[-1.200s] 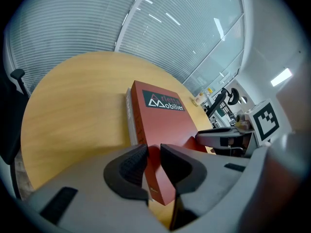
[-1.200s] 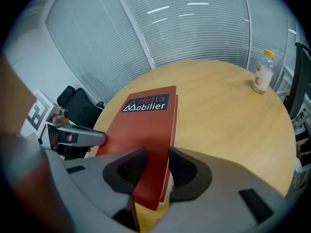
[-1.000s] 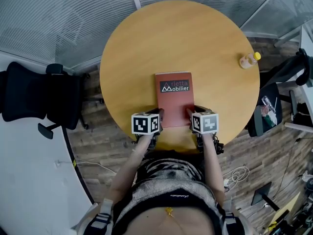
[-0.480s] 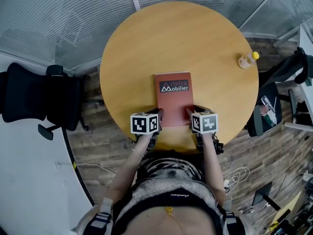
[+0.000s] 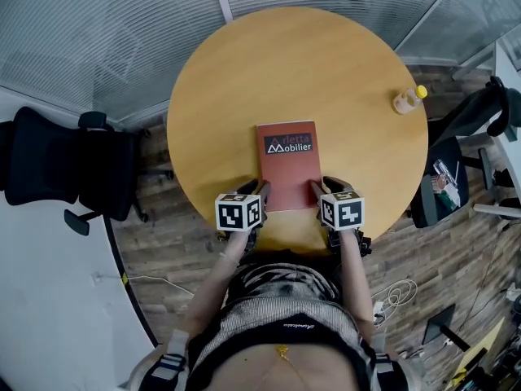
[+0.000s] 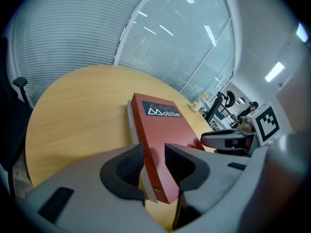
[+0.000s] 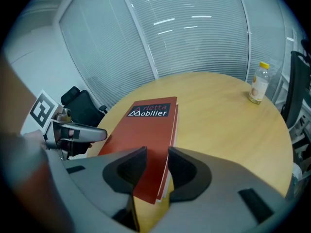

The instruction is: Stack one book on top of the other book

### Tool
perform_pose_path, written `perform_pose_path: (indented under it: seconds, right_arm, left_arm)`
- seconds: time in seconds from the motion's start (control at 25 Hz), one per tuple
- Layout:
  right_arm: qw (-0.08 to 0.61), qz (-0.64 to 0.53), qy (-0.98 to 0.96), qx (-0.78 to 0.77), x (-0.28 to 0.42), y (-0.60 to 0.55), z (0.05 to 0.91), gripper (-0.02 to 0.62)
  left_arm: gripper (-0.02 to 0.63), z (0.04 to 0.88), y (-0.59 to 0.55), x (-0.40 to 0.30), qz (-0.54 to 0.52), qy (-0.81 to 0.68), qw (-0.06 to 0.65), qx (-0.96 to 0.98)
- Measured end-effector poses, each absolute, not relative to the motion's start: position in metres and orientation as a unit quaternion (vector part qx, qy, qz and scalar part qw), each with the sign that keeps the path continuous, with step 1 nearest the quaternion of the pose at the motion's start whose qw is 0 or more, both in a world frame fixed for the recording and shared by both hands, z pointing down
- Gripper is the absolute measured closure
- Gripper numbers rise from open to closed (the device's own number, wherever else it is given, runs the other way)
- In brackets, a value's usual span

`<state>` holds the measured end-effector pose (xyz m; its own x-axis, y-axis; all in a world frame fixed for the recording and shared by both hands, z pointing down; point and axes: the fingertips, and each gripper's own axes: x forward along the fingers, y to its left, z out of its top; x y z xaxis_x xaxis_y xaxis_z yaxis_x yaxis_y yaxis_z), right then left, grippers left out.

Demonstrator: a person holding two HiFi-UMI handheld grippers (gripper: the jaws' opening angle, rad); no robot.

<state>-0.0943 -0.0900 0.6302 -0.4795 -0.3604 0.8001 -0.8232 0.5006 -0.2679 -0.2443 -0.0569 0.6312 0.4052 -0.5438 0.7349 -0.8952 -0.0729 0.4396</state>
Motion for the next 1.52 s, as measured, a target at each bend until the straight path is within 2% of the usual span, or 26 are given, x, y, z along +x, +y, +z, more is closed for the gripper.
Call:
perform_pose_path:
  seconds: [0.24, 0.36, 0.48, 0.6, 0.84, 1.16, 1.52]
  right_arm:
    - [0.324, 0.265, -0.833, 0.362, -0.097, -0.088, 0.600, 0.456]
    - [0.307, 0.251, -0.855, 0.335, -0.106, -0.078, 0.587, 0.491]
    - [0.301, 0.244, -0.868, 0.309, -0.113, -0.064, 0.580, 0.542]
    - [0.298, 0.229, -0.881, 0.285, -0.119, -0.047, 0.576, 0.557]
    - [0.265, 0.188, -0.909, 0.262, -0.127, -0.018, 0.551, 0.560]
    - [0.188, 0.116, -0.932, 0.289, -0.132, -0.007, 0.477, 0.566]
    - [0.110, 0.018, -0.948, 0.299, -0.141, -0.011, 0.396, 0.568]
  left_arm:
    - [0.480, 0.598, -0.054, -0.230, 0.179, -0.495, 0.407, 0.747]
    - [0.537, 0.585, -0.048, -0.216, 0.170, -0.475, 0.396, 0.767]
    - [0.568, 0.577, -0.040, -0.201, 0.165, -0.456, 0.389, 0.783]
    - [0.586, 0.569, -0.031, -0.186, 0.156, -0.432, 0.386, 0.800]
    - [0.588, 0.544, -0.016, -0.163, 0.138, -0.400, 0.362, 0.831]
    - [0.588, 0.480, -0.008, -0.148, 0.088, -0.385, 0.305, 0.867]
    - [0.588, 0.403, -0.012, -0.152, 0.052, -0.404, 0.199, 0.891]
